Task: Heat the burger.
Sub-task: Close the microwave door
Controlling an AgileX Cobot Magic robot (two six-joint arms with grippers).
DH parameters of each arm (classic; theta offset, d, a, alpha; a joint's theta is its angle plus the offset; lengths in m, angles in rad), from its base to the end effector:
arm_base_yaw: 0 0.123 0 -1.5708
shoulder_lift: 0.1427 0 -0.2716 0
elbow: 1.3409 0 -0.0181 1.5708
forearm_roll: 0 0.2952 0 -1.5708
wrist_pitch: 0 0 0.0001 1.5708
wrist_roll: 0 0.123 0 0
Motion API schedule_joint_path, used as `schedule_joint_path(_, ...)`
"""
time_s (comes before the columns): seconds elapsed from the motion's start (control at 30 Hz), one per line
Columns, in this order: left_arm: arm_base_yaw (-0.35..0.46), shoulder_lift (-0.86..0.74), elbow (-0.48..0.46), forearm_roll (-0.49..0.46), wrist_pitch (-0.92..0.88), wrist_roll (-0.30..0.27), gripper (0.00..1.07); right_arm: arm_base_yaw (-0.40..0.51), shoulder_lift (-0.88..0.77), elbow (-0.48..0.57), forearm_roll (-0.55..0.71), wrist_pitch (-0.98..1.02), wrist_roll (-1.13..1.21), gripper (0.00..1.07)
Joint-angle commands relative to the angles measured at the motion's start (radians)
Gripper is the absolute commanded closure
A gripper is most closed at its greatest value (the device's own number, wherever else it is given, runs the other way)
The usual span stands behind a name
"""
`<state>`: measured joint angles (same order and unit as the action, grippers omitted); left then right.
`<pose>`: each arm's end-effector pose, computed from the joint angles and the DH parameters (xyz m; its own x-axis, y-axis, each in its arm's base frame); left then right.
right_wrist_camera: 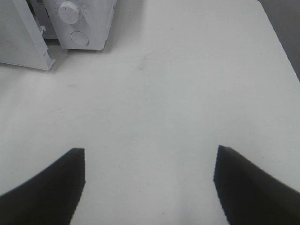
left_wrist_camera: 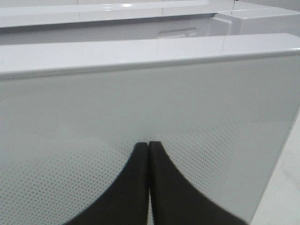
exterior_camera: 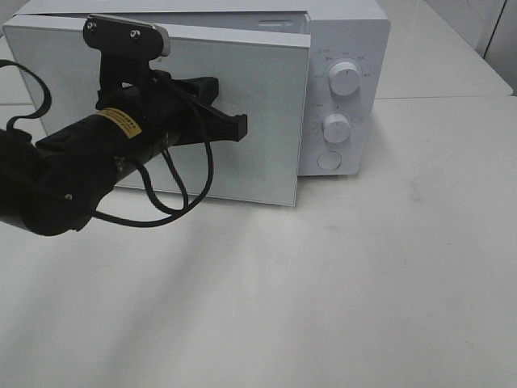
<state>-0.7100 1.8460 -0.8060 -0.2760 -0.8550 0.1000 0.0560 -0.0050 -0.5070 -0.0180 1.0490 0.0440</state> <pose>0.3316 -0.2517 0.1270 -0.1286 0.0026 -0.9917 0.4739 0.8786 -0.0592 0.0752 0.0023 0.2882 -0.4352 0.0107 -0.9002 -0.0267 0.9993 0.0248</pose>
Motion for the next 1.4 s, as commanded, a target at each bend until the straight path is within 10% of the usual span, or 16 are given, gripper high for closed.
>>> schedule_joint_path(0.03,-0.005,0.021,-0.048,-0.053,0.008,0.010,1.07,-0.008,-0.025,0.002,0.000,-0.012,-0.009,0.32)
schedule_joint_path(0.87,-0.002,0.166,-0.333,-0.238,0.118,0.156,1.07,-0.008,-0.025,0.002,0.000,-0.012,-0.009,0.32)
schedule_joint_path(1.4,-0.055,0.049,-0.218,-0.238,0.280,0.191,1.07,-0.008,-0.025,0.002,0.000,-0.012,-0.009,0.32)
